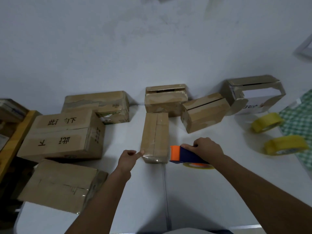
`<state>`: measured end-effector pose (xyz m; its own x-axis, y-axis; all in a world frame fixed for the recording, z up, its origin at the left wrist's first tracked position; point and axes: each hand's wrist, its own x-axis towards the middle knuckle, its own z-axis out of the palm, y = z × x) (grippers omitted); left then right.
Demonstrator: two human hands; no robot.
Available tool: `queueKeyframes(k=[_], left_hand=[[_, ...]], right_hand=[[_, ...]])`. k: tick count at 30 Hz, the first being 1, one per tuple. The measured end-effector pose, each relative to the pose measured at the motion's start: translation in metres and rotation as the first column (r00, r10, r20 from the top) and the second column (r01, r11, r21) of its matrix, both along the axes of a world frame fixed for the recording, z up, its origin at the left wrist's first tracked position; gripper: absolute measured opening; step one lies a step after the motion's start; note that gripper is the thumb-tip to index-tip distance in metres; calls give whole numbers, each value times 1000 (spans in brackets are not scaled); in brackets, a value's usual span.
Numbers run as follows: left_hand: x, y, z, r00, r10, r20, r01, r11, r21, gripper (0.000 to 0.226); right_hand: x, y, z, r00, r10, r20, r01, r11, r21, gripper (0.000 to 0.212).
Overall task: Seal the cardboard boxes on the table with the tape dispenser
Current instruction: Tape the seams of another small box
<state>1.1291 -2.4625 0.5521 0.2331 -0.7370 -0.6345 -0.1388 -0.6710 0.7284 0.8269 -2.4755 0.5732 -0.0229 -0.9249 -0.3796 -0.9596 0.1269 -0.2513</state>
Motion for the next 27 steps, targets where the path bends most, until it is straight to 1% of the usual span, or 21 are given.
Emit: queueKeyframes(k=[3,5,7,9,11,12,14,15,16,17,18,19,20,21,23,25,26,27], left_hand=[[2,0,-1,999,-43,-3,43,999,23,56],[2,0,0,999,-38,14,38,999,33,59],[1,0,4,1000,-15,-7,16,998,56,68],[4,-1,9,998,-61,-5,62,996,66,78],[8,-1,13,982,-172,77,167,983,73,83],[10,0,15,969,-213,128,205,976,75,82],[13,1,21,950,-216,226,216,976,25,70],[13,1,23,922,-204,330,235,970,-56,62],[11,-1,26,866,-192,462,300,939,-171,52],[6,-3,30,796,-184,577,409,866,-288,40],[-1,-7,33,745,-205,635,528,763,-373,27],[-10,-10,37,706,-276,652,630,666,-400,17],[-20,-11,39,666,-377,644,707,594,-384,12],[-27,-12,39,627,-478,615,759,552,-345,11],[-28,-18,36,584,-628,515,805,530,-267,8],[-19,-29,38,536,-714,450,838,513,-184,9],[-16,-36,39,484,-749,453,867,482,-130,9],[-15,-42,41,410,-769,491,899,432,-75,6]], right_hand=[[0,2,-2,1000,-13,-7,13,1000,14,72],[0,4,-3,1000,-22,-8,22,1000,6,72],[1,6,-3,1000,-25,-12,25,1000,-9,72],[2,7,-2,1000,-23,-12,23,1000,-21,71],[2,8,-1,1000,-29,-8,28,999,-30,69],[1,8,-1,999,-32,-6,32,999,-31,68],[0,9,0,999,-36,-7,36,999,-29,66],[0,9,0,999,-39,-10,38,999,-28,67],[0,9,0,999,-43,-11,43,999,-27,67],[0,9,0,999,-47,-10,47,999,-25,68],[0,9,0,999,-51,-7,50,998,-25,68],[0,9,0,999,-52,-5,52,998,-24,69],[-1,10,1,999,-52,-2,52,998,-22,69],[-1,11,2,999,-51,1,51,999,-16,68],[-2,11,4,998,-60,26,60,998,0,69],[-1,11,5,996,-65,54,65,998,2,69],[0,11,5,997,-59,54,59,998,-1,67],[2,11,5,997,-52,50,52,999,-2,66]])
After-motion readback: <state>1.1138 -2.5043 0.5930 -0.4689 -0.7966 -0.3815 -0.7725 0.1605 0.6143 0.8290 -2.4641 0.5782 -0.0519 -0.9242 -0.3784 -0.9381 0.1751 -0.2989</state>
